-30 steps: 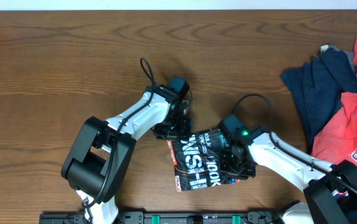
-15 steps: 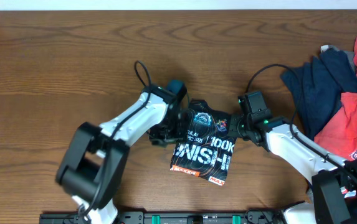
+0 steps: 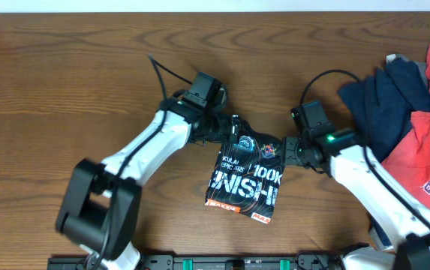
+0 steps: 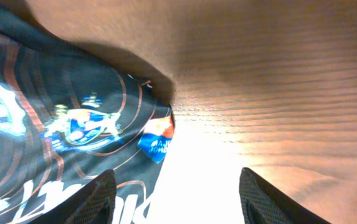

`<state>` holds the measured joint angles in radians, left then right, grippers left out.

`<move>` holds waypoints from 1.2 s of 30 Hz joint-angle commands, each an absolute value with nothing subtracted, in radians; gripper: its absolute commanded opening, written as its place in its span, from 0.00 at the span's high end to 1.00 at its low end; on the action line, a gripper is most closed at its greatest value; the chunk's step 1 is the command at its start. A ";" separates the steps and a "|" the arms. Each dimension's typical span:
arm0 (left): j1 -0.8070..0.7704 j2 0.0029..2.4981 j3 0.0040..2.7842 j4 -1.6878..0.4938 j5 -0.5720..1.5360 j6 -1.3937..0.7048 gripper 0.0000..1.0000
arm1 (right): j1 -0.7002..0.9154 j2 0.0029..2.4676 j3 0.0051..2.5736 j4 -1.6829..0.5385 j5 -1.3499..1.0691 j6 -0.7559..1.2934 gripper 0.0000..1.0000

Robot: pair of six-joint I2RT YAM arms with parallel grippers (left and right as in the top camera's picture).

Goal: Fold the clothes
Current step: 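Lift the folded jersey with the left gripper and carry it left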

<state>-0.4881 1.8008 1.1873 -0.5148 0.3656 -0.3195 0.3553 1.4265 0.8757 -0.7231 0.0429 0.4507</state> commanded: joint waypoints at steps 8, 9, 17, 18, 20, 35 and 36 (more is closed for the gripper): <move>-0.511 1.972 1.195 -0.431 0.570 -0.235 0.06 | 0.345 1.304 0.902 -0.790 0.079 0.436 0.36; -0.518 1.976 1.195 -0.433 0.569 -0.231 0.14 | 0.345 1.303 0.902 -0.793 0.079 0.436 0.36; -0.514 1.978 1.195 -0.409 0.565 -0.202 0.94 | 0.345 1.303 0.902 -0.806 0.080 0.436 0.36; -0.504 1.976 1.196 -0.408 0.564 -0.201 0.94 | 0.345 1.303 0.901 -0.809 0.082 0.436 0.36; -0.464 1.965 1.198 -0.408 0.543 -0.194 0.94 | 0.345 1.303 0.902 -0.813 0.088 0.436 0.36; 0.246 1.788 1.233 -0.249 0.426 -0.323 0.94 | 0.345 1.303 0.902 -0.854 0.127 0.437 0.36; 0.292 1.787 1.233 -0.223 0.426 -0.338 0.94 | 0.345 1.303 0.902 -0.856 0.127 0.437 0.36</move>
